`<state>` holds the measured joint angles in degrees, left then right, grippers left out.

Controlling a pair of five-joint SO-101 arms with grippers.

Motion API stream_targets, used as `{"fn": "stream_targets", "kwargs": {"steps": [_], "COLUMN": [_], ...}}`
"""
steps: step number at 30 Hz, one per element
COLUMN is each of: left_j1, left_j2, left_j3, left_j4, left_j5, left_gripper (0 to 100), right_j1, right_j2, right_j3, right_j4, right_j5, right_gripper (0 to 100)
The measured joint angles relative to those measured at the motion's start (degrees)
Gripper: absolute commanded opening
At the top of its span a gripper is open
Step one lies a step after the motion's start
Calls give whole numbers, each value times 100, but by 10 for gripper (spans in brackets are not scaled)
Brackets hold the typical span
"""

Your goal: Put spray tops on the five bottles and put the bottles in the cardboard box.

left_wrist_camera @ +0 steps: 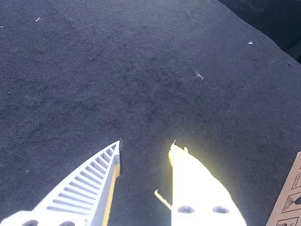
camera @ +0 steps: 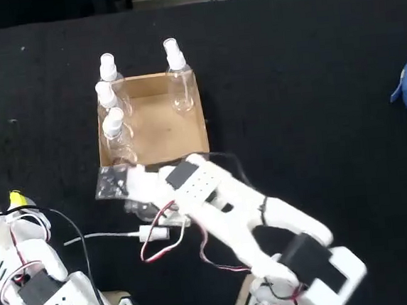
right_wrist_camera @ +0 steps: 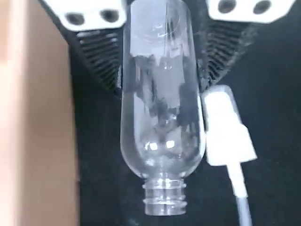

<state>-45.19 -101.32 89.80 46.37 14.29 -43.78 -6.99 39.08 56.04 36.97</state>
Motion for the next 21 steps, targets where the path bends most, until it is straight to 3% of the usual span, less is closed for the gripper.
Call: {"fn": "stream_targets", "kwargs": {"steps": [7,12,16,21], "left_j1": [0,0,0,0], "left_j2": [0,0,0,0], "left_j3": [0,0,0,0], "left_j4": [0,0,0,0], "left_j5": [0,0,0,0], "left_gripper": [30,30,30,30], "right_j1": [220,923,2066,4273], "right_j2": [-1468,-2347,-2585,-2585], "right_j3": [0,0,0,0], "right_j4": [1187,2066,2699,2778], "right_j5": [0,246,905,1407], "right_gripper": [39,37,37,38]}}
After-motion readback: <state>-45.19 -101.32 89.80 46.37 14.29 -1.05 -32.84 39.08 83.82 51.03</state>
